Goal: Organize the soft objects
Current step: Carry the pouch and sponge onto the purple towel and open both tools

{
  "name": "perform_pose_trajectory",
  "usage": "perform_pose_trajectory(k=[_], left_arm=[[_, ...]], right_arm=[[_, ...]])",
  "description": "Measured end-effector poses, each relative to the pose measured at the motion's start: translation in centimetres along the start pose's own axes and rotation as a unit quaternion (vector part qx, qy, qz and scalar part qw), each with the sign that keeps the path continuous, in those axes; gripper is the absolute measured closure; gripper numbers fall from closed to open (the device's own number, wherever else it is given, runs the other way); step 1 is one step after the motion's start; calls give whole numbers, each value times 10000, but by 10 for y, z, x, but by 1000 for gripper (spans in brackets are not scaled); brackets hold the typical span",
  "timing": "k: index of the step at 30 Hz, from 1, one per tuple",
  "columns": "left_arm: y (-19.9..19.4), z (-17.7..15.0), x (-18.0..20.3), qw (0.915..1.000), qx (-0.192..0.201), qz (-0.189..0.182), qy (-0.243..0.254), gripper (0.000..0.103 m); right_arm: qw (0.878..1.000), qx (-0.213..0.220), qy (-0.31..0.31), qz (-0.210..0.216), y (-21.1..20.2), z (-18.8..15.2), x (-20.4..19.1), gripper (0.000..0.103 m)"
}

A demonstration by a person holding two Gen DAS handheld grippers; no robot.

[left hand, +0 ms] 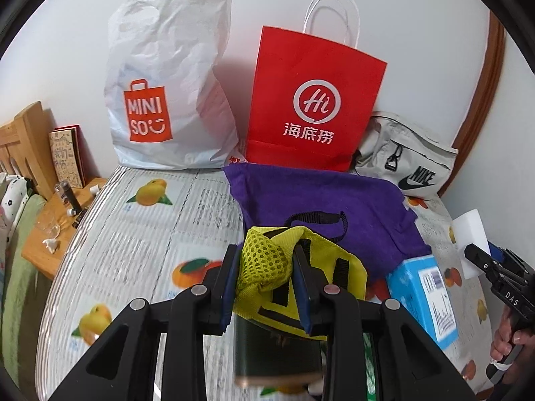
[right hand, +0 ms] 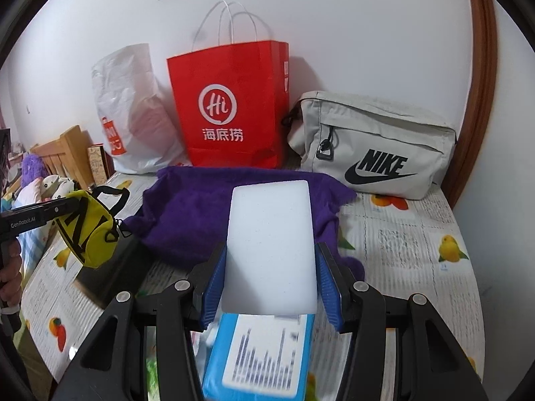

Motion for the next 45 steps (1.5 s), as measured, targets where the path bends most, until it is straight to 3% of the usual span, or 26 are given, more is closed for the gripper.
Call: perform_pose_trajectory(k=[8, 20, 27, 45], left_arm=[[50, 17, 8, 9997, -198, 47, 105, 74], [122, 30, 11, 9986, -524, -21, -29, 74], [155, 35, 15, 9975, -690, 124, 117, 74], [192, 36, 12, 9948, -974, 303, 30, 70]], right_arm=[[9999, -159, -8, 58, 47, 13, 8, 52], [9973, -702, 3, 209, 109, 2, 19, 52], [9946, -985, -4, 333, 136, 1, 22, 52], [9908, -1315, -112, 288, 159, -6, 22, 51]])
Point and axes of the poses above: each gripper's, at about its wrist camera, not at the fingertips, and y roughly the way its jaws point, x to its right, z to its top, the point moved 1 cm from there along y, roughly the way its jaws point, and after that the axes turned 11 degrees about x, right-handed, at the moved point
